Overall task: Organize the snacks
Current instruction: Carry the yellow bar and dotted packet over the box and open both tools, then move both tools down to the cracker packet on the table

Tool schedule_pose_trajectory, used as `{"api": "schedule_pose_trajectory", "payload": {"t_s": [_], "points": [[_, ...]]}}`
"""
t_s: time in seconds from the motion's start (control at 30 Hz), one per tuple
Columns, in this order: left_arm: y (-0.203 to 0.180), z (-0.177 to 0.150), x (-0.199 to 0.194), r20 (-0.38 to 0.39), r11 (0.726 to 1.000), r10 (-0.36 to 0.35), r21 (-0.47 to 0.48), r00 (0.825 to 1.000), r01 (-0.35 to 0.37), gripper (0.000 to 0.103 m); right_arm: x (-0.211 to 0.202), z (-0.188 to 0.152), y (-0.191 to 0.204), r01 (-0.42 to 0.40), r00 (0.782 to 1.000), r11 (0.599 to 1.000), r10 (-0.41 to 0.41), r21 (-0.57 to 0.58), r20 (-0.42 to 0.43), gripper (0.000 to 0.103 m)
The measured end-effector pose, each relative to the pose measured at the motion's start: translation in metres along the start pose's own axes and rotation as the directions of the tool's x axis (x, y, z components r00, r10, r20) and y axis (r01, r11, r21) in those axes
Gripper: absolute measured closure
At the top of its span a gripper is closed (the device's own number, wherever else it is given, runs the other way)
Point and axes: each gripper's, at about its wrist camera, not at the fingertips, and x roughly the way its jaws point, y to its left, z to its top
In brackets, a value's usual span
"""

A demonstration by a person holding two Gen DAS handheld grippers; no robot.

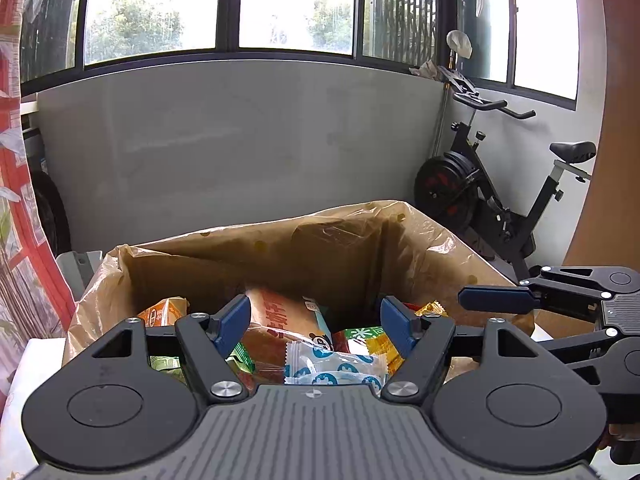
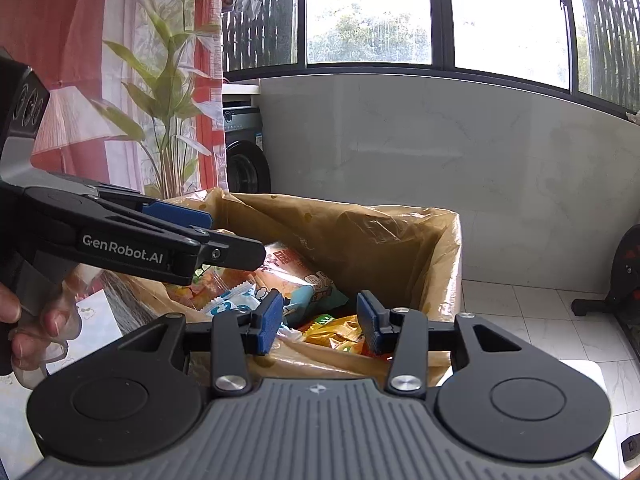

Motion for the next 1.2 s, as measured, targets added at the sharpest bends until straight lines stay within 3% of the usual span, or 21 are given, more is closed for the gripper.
{"api": "schedule_pose_trajectory", "payload": {"t_s": [0.33, 0.63, 0.87, 1.03, 1.2], "points": [[-0.002, -0.01, -0.025, -0.002, 1.0, -0.007, -0.02, 1.0, 0.007, 0.028, -0.05, -0.012, 0.014, 0.007, 0.998, 0.999, -0.01, 0.039, 0.061, 0.056], [-0.007, -0.039, -0.055, 0.028, 0.998, -0.049, -0.049, 0.998, 0.05, 0.028, -0.078, -0.043, 0.026, 0.038, 0.999, 0.995, -0.041, 0.089, 0.025, 0.047], [-0.025, -0.077, -0.061, -0.009, 0.994, -0.107, -0.038, 0.994, 0.107, 0.028, -0.085, -0.106, 0.026, 0.076, 0.987, 0.988, -0.056, 0.131, -0.15, 0.047], [-0.029, -0.097, -0.048, -0.066, 0.993, -0.116, -0.047, 0.991, 0.113, 0.028, -0.08, -0.154, 0.027, 0.117, 0.938, 0.981, -0.058, 0.156, -0.341, 0.044], [-0.029, -0.12, -0.041, -0.113, 0.992, -0.117, -0.065, 0.987, 0.11, 0.028, -0.073, -0.18, 0.029, 0.148, 0.898, 0.976, -0.064, 0.161, -0.435, 0.043]]}}
